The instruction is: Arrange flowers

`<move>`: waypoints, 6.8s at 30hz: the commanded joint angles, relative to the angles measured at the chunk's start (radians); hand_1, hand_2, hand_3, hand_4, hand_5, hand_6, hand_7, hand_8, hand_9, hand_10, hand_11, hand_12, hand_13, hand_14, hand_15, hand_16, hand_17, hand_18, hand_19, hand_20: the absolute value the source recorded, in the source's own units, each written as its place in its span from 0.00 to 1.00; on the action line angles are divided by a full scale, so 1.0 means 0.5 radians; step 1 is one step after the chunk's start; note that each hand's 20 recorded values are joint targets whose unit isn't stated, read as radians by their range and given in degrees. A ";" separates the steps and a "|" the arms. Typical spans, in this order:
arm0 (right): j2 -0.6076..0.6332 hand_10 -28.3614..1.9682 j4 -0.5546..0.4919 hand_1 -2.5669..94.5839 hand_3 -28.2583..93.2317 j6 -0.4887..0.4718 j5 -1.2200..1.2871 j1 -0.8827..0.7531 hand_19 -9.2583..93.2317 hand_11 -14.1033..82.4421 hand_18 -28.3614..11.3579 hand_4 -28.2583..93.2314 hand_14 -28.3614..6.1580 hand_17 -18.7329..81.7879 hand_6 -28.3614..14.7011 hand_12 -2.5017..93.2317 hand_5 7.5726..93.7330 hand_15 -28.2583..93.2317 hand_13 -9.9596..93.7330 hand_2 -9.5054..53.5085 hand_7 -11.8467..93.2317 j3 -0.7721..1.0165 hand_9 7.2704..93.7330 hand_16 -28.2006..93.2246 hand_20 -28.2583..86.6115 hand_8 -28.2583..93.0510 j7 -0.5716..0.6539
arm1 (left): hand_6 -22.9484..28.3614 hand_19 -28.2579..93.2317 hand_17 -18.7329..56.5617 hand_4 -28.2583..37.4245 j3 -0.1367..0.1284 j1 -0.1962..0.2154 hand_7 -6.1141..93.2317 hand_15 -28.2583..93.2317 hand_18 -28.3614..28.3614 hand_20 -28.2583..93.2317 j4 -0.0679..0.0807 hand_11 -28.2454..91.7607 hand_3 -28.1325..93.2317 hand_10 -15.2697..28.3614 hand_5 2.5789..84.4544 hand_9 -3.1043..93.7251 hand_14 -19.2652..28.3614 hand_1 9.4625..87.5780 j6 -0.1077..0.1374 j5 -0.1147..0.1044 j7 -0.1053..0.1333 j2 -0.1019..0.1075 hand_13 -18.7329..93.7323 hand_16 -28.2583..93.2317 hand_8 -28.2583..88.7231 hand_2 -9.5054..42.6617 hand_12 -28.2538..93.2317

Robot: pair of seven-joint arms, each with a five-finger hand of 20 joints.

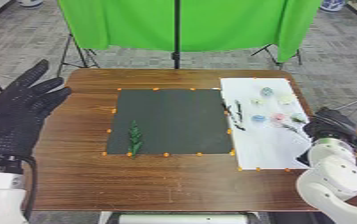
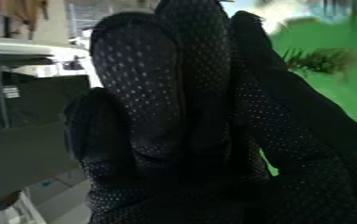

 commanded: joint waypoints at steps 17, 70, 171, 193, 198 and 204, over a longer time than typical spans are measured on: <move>-0.988 0.59 0.364 0.60 0.82 -0.349 0.446 1.813 1.00 0.49 0.30 0.00 0.64 0.77 0.61 0.18 0.96 0.65 0.99 0.00 0.25 -1.426 1.00 0.40 0.49 0.31 -0.396 | 0.59 0.67 0.13 0.00 0.023 -0.095 0.18 0.62 0.87 0.30 -0.010 0.45 0.87 0.78 0.37 0.35 0.95 0.15 0.028 0.031 -0.109 0.040 0.37 0.16 0.17 0.32 0.32; -1.164 0.53 0.463 0.32 0.80 -0.416 0.713 1.735 1.00 0.44 0.25 0.04 0.58 0.76 0.55 0.20 0.87 0.68 0.96 0.19 0.25 -1.609 1.00 0.39 0.52 0.15 -0.224 | 0.59 0.67 0.13 0.00 0.142 -0.293 0.18 0.62 0.87 0.30 0.053 0.45 0.87 0.78 0.37 0.35 0.95 0.15 -0.063 0.032 -0.129 0.104 0.37 0.16 0.17 0.32 0.32; -0.473 0.28 0.250 0.26 0.81 -0.237 0.924 1.342 1.00 0.39 0.23 0.08 0.34 0.72 0.45 0.19 0.67 0.63 0.86 0.25 0.24 -1.040 0.85 0.34 0.12 0.15 -0.312 | 0.60 0.67 0.13 0.00 0.063 -0.106 0.18 0.63 0.87 0.30 0.023 0.46 0.87 0.78 0.38 0.35 0.95 0.15 0.000 -0.023 0.001 0.099 0.37 0.16 0.17 0.33 0.32; -0.647 0.29 0.695 0.29 0.78 -0.332 0.706 1.607 1.00 0.40 0.26 0.07 0.41 0.75 0.42 0.19 0.58 0.64 0.88 0.13 0.23 -1.451 0.84 0.34 0.14 0.15 -0.108 | 0.60 0.67 0.13 0.00 0.135 -0.219 0.17 0.63 0.87 0.30 0.044 0.45 0.87 0.78 0.38 0.35 0.95 0.15 -0.048 0.008 -0.069 0.060 0.37 0.16 0.17 0.32 0.32; -0.644 0.29 0.715 0.29 0.78 -0.337 0.701 1.604 1.00 0.41 0.27 0.07 0.42 0.75 0.41 0.19 0.57 0.64 0.88 0.12 0.22 -1.471 0.84 0.34 0.15 0.16 -0.095 | 0.60 0.67 0.13 0.00 0.139 -0.232 0.17 0.62 0.87 0.30 0.047 0.45 0.87 0.78 0.38 0.35 0.95 0.15 -0.062 0.015 -0.086 0.051 0.37 0.16 0.17 0.32 0.32; -0.650 0.31 0.798 0.32 0.78 -0.386 0.676 1.712 1.00 0.42 0.27 0.07 0.43 0.75 0.42 0.19 0.60 0.65 0.88 0.09 0.23 -1.676 0.84 0.34 0.15 0.16 -0.113 | 0.60 0.67 0.13 0.00 0.153 -0.250 0.18 0.62 0.87 0.30 0.052 0.45 0.87 0.78 0.38 0.35 0.95 0.15 -0.079 0.025 -0.096 0.029 0.37 0.16 0.17 0.33 0.32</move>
